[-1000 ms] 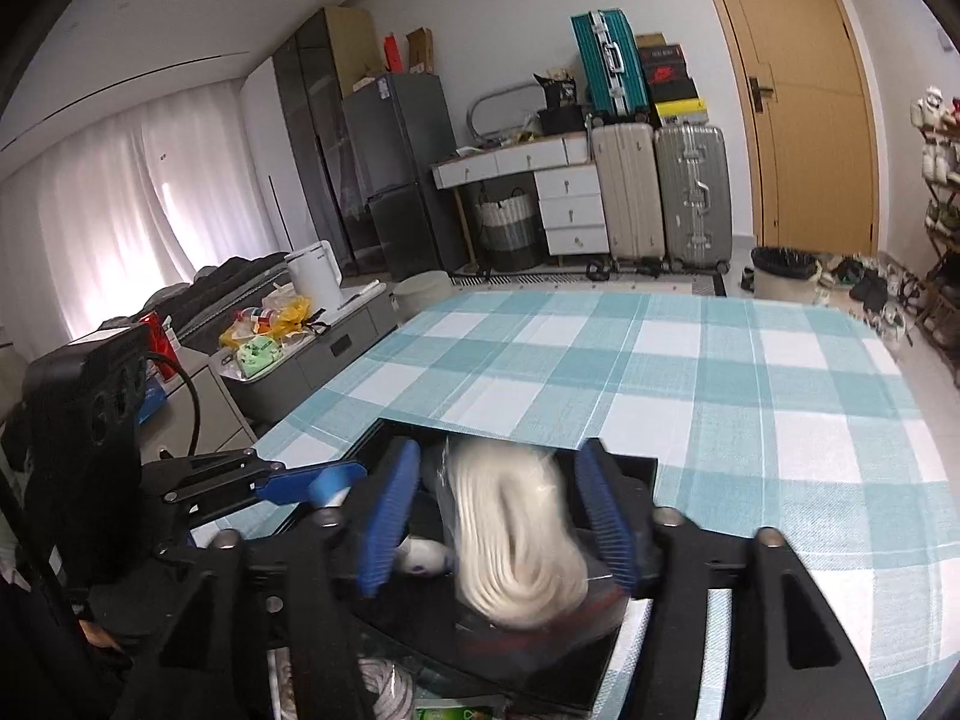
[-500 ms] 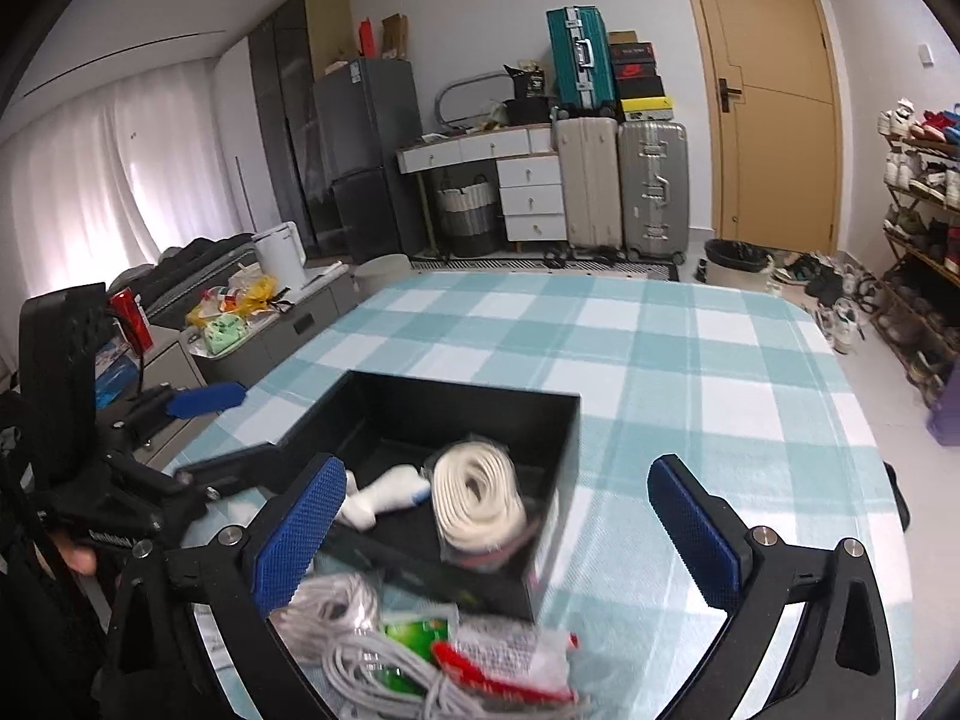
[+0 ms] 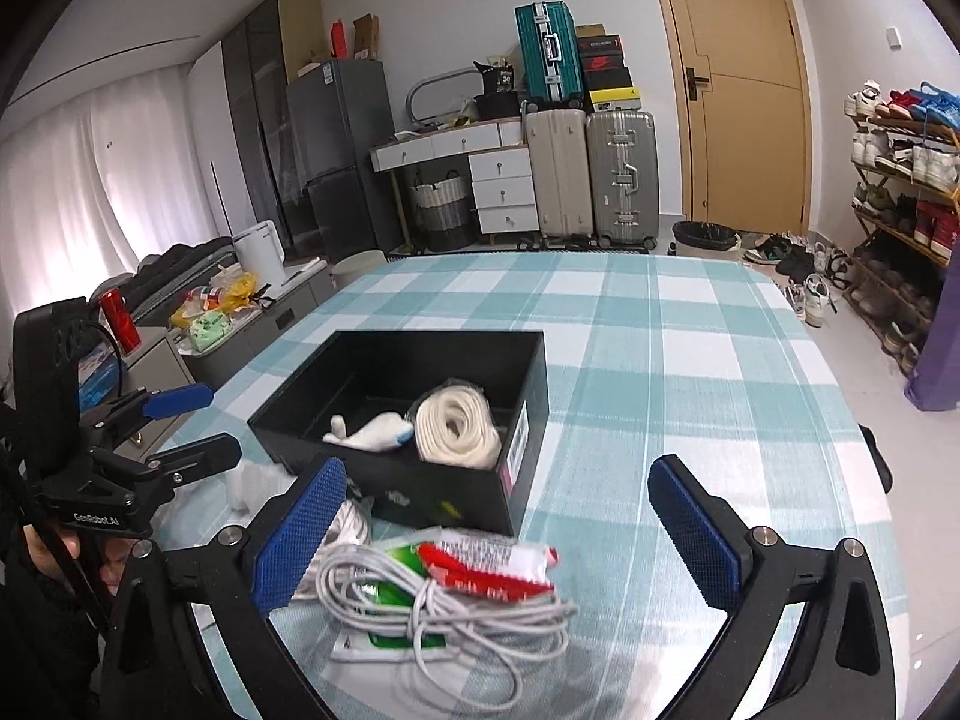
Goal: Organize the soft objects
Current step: 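Move the left gripper down to the white printed medicine sachet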
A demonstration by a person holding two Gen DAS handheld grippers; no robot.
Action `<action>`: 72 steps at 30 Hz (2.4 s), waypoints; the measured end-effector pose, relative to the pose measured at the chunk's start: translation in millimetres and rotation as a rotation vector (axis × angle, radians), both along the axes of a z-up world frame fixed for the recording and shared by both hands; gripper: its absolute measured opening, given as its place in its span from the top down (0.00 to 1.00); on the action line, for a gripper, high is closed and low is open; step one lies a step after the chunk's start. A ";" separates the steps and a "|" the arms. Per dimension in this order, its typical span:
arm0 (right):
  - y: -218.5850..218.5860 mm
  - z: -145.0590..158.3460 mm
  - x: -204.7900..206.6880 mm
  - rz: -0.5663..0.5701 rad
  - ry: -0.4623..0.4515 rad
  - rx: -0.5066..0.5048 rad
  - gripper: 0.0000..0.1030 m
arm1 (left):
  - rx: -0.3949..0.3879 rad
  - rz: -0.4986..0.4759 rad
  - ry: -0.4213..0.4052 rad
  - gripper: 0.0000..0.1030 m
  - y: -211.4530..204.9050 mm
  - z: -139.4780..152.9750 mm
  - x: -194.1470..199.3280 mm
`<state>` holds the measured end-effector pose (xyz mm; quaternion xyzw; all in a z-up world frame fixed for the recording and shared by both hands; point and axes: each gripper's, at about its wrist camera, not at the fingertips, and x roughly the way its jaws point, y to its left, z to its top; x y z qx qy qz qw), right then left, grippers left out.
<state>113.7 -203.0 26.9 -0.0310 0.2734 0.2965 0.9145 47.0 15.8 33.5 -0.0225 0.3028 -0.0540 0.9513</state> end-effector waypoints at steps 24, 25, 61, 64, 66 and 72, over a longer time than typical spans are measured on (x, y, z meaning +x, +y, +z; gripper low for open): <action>-1.6 -27.5 -23.4 0.034 0.086 -0.020 0.00 | 0.053 -0.004 0.033 0.00 -6.6 -20.6 -21.8; -1.4 -28.9 -23.1 0.038 0.093 -0.017 0.00 | 0.056 -0.005 0.033 0.00 -7.0 -21.5 -22.2; -6.4 -50.4 -4.3 0.010 0.208 -0.035 0.00 | 0.138 -0.203 0.226 0.00 -26.1 -46.9 -31.6; -6.8 -52.8 -1.7 0.006 0.224 -0.033 0.00 | 0.138 -0.222 0.247 0.00 -26.6 -48.6 -33.3; -6.2 -55.2 1.5 0.003 0.241 -0.034 0.00 | 0.137 -0.233 0.259 0.00 -26.9 -49.6 -34.4; -6.3 -63.3 7.5 -0.012 0.279 -0.026 0.00 | 0.137 -0.262 0.276 0.02 -27.7 -50.2 -39.9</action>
